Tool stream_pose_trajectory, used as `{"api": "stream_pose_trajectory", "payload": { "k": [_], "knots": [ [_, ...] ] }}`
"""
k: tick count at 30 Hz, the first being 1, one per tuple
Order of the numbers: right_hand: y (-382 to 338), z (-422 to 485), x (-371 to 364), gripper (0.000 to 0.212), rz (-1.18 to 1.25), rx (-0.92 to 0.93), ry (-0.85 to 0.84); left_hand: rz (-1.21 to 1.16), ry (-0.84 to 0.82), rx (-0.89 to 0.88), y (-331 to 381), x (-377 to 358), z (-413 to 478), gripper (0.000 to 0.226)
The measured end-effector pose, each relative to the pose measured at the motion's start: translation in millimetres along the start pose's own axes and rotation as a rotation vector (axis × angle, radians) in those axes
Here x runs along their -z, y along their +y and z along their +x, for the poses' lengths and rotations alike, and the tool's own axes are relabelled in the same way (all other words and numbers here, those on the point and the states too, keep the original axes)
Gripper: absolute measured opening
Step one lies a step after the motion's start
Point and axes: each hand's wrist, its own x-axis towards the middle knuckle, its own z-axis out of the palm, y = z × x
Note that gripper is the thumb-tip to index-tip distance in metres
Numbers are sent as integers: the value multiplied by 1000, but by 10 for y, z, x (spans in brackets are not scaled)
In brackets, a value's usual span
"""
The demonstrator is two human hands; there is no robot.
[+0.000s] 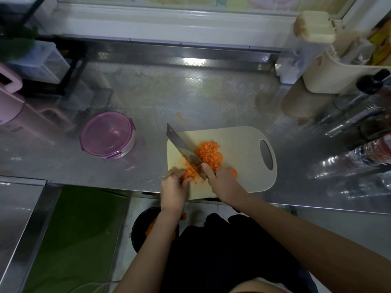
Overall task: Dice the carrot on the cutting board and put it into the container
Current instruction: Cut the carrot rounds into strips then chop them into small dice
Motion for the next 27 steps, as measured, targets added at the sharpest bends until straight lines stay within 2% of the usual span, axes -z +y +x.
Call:
{"api": "stream_pose_trajectory", "payload": {
  "k": [3, 10, 15, 20, 24, 27],
  "knots": [
    [35, -71, 3, 48, 60, -54, -34, -31, 24, -4, 5, 19, -24, 26],
    [68, -93, -46, 54, 34, 9, -36, 22, 20, -12, -5, 9, -22, 13],
    [84, -98, -97, 51, -13, 49, -32, 61, 12, 22, 4, -11, -9, 11],
    [60, -122, -156, 24, -36, 62, -70, 104, -25, 45, 11, -30, 31, 14],
    [64, -61, -265, 47, -89, 93, 25, 103, -34, 50, 7, -32, 34, 16],
    [66, -63, -295, 48, -63, 78, 21, 95, -35, 57, 4, -41, 36, 17]
  ]
}}
